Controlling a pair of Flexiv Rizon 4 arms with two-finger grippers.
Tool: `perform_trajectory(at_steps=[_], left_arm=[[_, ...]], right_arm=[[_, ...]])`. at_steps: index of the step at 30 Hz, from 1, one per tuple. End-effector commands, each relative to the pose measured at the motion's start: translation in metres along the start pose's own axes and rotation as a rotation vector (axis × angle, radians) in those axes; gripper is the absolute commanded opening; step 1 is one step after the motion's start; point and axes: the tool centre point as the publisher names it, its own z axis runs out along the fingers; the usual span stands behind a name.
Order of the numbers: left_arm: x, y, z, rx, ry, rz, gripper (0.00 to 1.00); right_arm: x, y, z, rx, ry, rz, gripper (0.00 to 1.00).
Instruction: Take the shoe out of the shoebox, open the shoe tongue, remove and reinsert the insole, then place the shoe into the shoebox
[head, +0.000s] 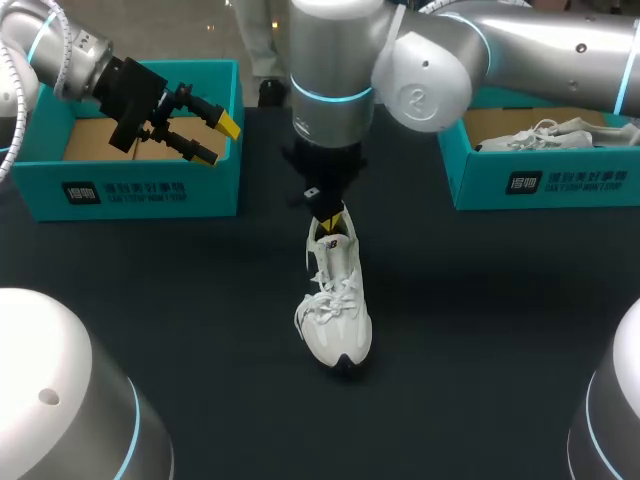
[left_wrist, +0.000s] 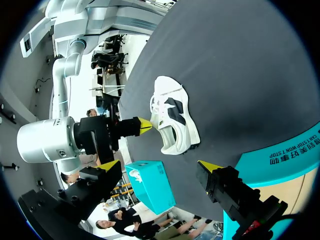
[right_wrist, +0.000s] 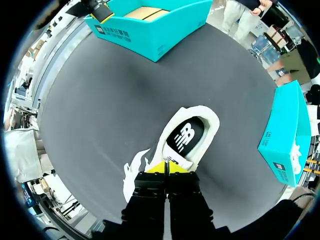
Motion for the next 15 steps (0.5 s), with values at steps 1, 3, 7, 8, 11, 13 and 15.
perform_trajectory(at_steps=[1, 3, 7, 8, 11, 13, 15], left_arm=[[0.000, 0.000, 0.000, 0.000, 0.003, 0.001, 1.00], [0.000, 0.000, 0.000, 0.000, 0.003, 0.001, 1.00], [0.000, 0.000, 0.000, 0.000, 0.003, 0.001, 1.00], [0.000, 0.000, 0.000, 0.000, 0.003, 0.001, 1.00], [0.000, 0.000, 0.000, 0.000, 0.003, 0.001, 1.00], [0.000, 0.000, 0.000, 0.000, 0.003, 0.001, 1.00], [0.000, 0.000, 0.000, 0.000, 0.003, 0.001, 1.00]], right_arm=[[0.001, 0.001, 0.001, 0.002, -0.001, 0.000, 0.00], [-0.001, 0.004, -0.003, -0.015, -0.027, -0.103, 0.00], [-0.011, 0.010, -0.012, -0.013, -0.101, -0.367, 0.00], [-0.014, 0.012, -0.013, -0.009, -0.116, -0.415, 0.00], [-0.023, 0.017, -0.016, 0.002, -0.144, -0.551, 0.00], [-0.027, 0.021, -0.017, -0.017, -0.151, -0.645, 0.00], [-0.028, 0.026, -0.017, 0.009, -0.153, -0.731, 0.00]])
